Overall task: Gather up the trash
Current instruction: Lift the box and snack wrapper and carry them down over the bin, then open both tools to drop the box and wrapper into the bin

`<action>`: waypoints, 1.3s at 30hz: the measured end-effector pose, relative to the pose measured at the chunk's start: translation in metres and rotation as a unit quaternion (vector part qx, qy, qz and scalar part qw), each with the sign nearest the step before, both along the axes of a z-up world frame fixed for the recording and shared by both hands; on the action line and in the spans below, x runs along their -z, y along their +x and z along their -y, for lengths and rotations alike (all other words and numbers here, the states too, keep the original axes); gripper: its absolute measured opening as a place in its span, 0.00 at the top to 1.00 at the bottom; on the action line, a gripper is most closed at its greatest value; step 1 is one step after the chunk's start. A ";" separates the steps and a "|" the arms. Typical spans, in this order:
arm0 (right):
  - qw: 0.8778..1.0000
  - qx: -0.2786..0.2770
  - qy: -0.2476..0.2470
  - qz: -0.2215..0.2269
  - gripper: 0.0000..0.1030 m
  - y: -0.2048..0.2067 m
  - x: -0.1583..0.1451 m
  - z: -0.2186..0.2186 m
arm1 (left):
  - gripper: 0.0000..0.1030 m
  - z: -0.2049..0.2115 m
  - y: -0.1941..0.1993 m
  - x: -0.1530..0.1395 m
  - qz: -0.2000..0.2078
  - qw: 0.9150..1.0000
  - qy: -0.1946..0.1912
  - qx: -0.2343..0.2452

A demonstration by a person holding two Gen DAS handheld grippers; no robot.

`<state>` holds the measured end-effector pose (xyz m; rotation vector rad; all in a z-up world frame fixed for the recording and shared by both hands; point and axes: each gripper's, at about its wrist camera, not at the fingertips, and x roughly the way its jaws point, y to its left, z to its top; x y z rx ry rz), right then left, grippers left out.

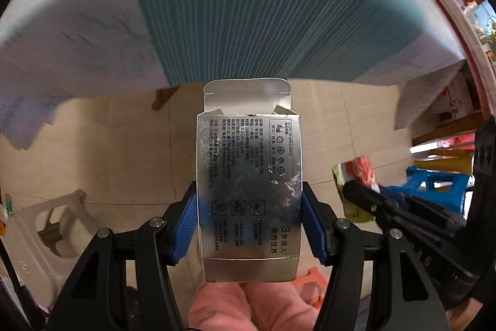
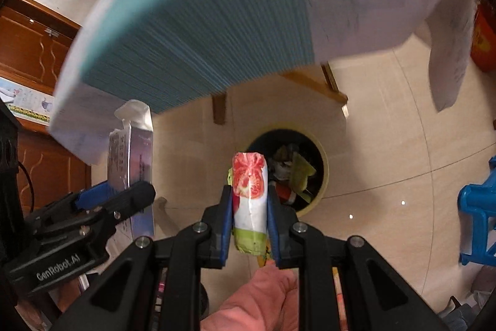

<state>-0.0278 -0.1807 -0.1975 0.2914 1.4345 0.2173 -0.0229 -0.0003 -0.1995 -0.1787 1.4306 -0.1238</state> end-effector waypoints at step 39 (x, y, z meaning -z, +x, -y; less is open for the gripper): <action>0.999 0.027 -0.010 -0.044 0.60 0.039 0.188 -0.002 | 0.07 -0.034 0.031 0.168 -0.035 0.997 0.036 -0.066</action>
